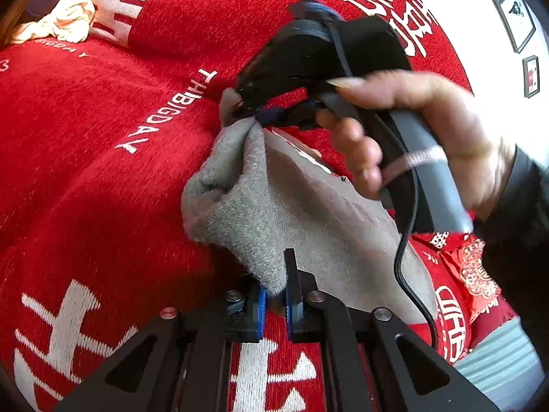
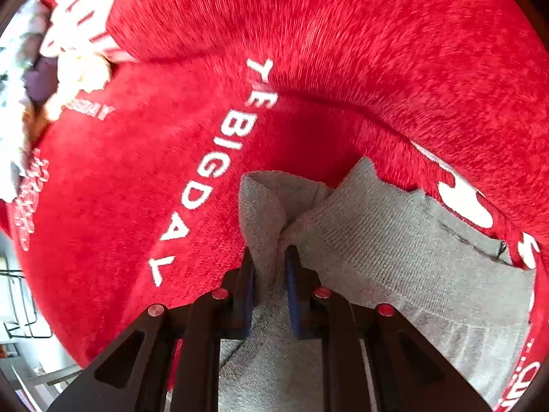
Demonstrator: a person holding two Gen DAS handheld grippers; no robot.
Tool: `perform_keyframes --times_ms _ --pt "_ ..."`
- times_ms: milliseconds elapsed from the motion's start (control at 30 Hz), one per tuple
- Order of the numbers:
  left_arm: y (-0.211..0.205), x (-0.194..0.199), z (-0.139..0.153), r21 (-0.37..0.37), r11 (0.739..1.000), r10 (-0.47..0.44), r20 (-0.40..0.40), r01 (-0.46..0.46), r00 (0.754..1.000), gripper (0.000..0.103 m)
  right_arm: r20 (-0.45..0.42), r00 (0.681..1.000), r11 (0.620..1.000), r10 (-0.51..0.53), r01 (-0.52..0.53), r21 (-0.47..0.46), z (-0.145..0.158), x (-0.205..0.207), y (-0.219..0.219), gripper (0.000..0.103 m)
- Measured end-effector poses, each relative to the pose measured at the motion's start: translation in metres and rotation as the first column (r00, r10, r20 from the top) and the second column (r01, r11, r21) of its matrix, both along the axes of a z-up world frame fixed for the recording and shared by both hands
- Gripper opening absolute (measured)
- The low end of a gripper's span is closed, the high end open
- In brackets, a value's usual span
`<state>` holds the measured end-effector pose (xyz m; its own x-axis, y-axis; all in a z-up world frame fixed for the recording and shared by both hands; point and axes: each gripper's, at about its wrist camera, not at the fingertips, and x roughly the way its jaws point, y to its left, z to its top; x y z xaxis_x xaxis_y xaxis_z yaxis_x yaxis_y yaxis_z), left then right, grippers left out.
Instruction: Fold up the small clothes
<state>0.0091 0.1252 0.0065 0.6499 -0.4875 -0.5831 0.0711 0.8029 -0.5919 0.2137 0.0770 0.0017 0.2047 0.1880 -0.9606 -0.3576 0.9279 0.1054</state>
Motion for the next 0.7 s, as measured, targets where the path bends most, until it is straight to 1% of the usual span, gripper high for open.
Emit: perform_keyframes --times_ms 100,200,233,267,300,333,367,400,433,533,567,633,700 --pt "0.0 -0.008 -0.001 0.002 1.0 0.002 0.008 -0.002 1.0 0.009 0.034 0.999 0.996 -0.007 0.004 0.093 0.013 -0.005 -0.018 0.017" --pt "0.001 -0.012 0.0 0.03 0.999 0.013 0.01 -0.014 1.0 0.01 0.05 0.998 0.981 -0.028 0.018 0.195 0.022 0.001 -0.039 0.017" --pt "0.002 -0.016 0.001 0.039 0.999 0.021 0.011 -0.021 1.0 0.014 0.051 0.998 0.975 -0.033 0.021 0.22 0.025 0.001 -0.043 0.017" --pt "0.005 -0.019 0.002 0.05 0.998 0.032 0.011 -0.033 0.999 0.044 0.054 0.998 0.97 -0.037 0.022 0.242 0.026 0.003 -0.046 0.017" --pt "0.009 -0.022 0.002 0.067 0.996 0.06 0.009 -0.06 0.998 0.101 0.058 0.998 0.964 -0.04 0.023 0.265 0.029 0.001 -0.051 0.017" --pt "0.014 -0.028 0.003 0.078 0.992 0.101 0.019 -0.102 0.995 0.101 0.057 0.998 0.957 -0.041 0.023 0.29 0.031 0.0 -0.056 0.017" --pt "0.02 -0.035 0.004 0.069 0.987 0.141 0.062 -0.146 0.988 0.102 0.056 0.998 0.953 -0.043 0.024 0.303 0.03 0.001 -0.058 0.017" --pt "0.024 -0.04 0.007 0.069 0.986 0.145 0.083 -0.151 0.986 0.102 0.053 0.998 0.948 -0.046 0.027 0.319 0.032 -0.001 -0.061 0.017" --pt "0.026 -0.041 0.008 0.074 0.987 0.136 0.084 -0.142 0.987 0.102 0.051 0.998 0.943 -0.047 0.027 0.332 0.032 -0.001 -0.064 0.017" --pt "0.023 -0.031 0.007 0.113 0.988 0.095 0.056 -0.101 0.994 0.102 0.049 0.998 0.931 -0.05 0.029 0.363 0.034 -0.003 -0.072 0.016" --pt "0.021 -0.026 0.005 0.115 0.99 0.077 0.041 -0.081 0.996 0.102 0.047 0.998 0.926 -0.051 0.03 0.376 0.034 -0.003 -0.074 0.016" --pt "0.015 -0.009 0.001 0.101 0.994 0.048 -0.006 -0.048 0.999 0.102 0.052 0.997 0.921 -0.051 0.027 0.387 0.037 -0.007 -0.078 0.017" --pt "0.011 0.01 -0.001 0.069 0.997 0.029 -0.021 -0.027 0.999 0.102 0.057 0.997 0.916 -0.05 0.023 0.4 0.041 -0.01 -0.084 0.016"
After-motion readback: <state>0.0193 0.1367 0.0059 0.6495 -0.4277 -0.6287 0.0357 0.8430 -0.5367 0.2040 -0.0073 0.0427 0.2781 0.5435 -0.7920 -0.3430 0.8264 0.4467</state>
